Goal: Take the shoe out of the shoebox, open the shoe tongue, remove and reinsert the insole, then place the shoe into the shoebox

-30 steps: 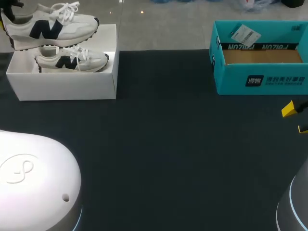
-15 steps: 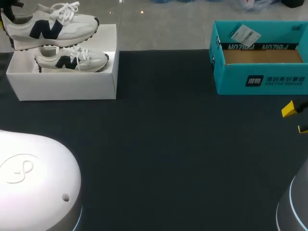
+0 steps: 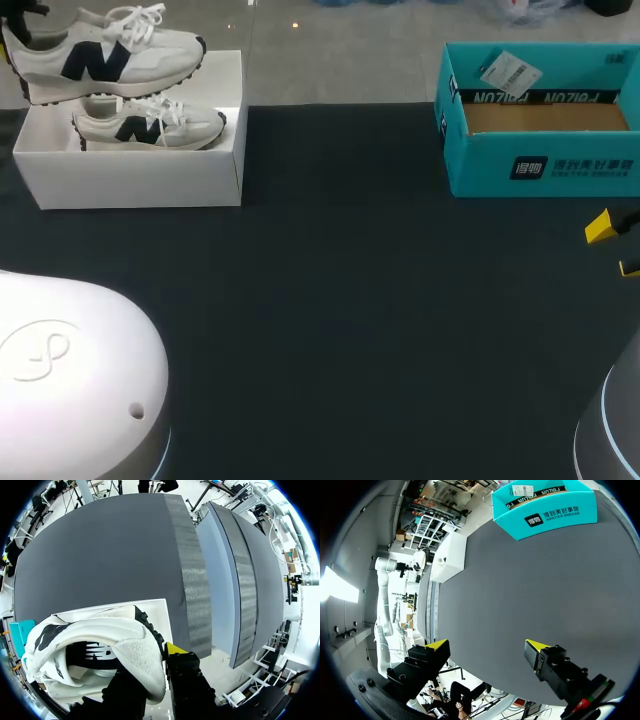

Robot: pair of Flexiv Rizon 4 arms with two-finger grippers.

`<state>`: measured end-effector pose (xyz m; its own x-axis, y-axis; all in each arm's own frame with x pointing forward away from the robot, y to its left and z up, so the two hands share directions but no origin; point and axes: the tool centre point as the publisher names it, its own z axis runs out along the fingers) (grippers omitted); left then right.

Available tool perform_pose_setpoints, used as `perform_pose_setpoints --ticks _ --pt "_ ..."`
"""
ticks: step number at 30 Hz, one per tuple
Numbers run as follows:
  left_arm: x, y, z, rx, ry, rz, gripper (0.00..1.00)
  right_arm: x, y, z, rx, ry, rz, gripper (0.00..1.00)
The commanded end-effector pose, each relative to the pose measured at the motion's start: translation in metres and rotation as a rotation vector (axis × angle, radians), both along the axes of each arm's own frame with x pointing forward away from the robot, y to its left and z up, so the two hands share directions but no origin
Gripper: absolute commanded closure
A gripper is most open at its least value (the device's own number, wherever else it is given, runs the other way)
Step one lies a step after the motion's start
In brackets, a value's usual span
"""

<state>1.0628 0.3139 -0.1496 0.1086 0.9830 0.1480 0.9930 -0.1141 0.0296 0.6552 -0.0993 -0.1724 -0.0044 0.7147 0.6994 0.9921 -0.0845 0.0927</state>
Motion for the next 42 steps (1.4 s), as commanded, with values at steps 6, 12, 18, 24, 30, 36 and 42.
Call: perform_pose_setpoints --ticks 6,12,18,24,30,36,42 --pt "-0.001 0.0 0.002 0.002 -0.002 0.0 1.0 -0.002 0.0 -0.001 0.0 -0.002 -0.003 0.0" --pt "-0.001 0.0 0.002 0.002 -0.002 0.0 1.0 -0.002 0.0 -0.001 0.0 -0.002 -0.003 0.0" --pt "-0.001 0.0 0.002 0.002 -0.002 0.0 1.0 -0.002 0.0 -0.001 0.0 -0.002 -0.003 0.0" --pt "-0.035 -0.025 0.008 0.049 -0.008 0.069 1.0 -0.002 0.0 -0.001 0.0 -0.002 -0.003 0.0" --pt "-0.068 -0.058 0.007 0.112 -0.062 0.113 1.0 -0.002 0.0 -0.001 0.0 -0.002 -0.003 0.0" --pt "-0.103 -0.096 0.013 0.116 -0.109 0.1 1.0 -0.002 0.0 -0.001 0.0 -0.002 -0.003 0.0" --pt "-0.139 -0.134 0.01 0.112 -0.112 0.046 1.0 -0.002 0.0 -0.001 0.0 -0.002 -0.003 0.0"
